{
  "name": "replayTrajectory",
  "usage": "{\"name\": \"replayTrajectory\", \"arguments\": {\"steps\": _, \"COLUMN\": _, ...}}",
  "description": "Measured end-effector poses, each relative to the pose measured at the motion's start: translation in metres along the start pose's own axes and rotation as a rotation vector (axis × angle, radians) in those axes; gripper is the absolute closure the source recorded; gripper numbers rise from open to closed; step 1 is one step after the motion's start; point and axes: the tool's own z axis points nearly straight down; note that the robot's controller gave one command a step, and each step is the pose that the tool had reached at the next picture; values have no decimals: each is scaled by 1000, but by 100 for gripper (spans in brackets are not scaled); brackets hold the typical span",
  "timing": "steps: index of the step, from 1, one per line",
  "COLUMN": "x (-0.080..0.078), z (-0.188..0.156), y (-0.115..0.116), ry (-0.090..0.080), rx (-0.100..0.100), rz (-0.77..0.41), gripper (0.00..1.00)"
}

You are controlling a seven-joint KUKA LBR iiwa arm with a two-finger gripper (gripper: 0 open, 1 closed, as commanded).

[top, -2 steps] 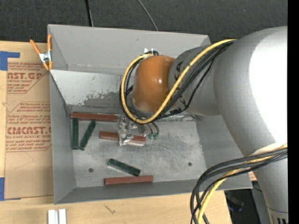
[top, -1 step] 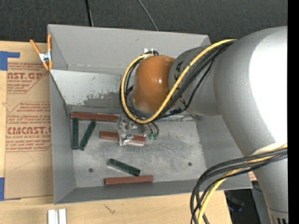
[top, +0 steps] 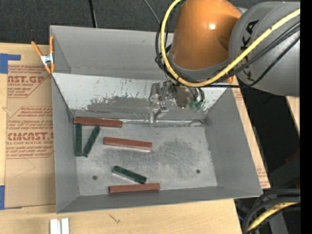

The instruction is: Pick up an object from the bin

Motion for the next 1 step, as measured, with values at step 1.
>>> {"name": "replayTrajectory", "arguments": {"steps": 1, "x": 0, "z": 2, "y": 0, "ry": 2, "rx": 0, "rz": -1, "gripper": 100}}
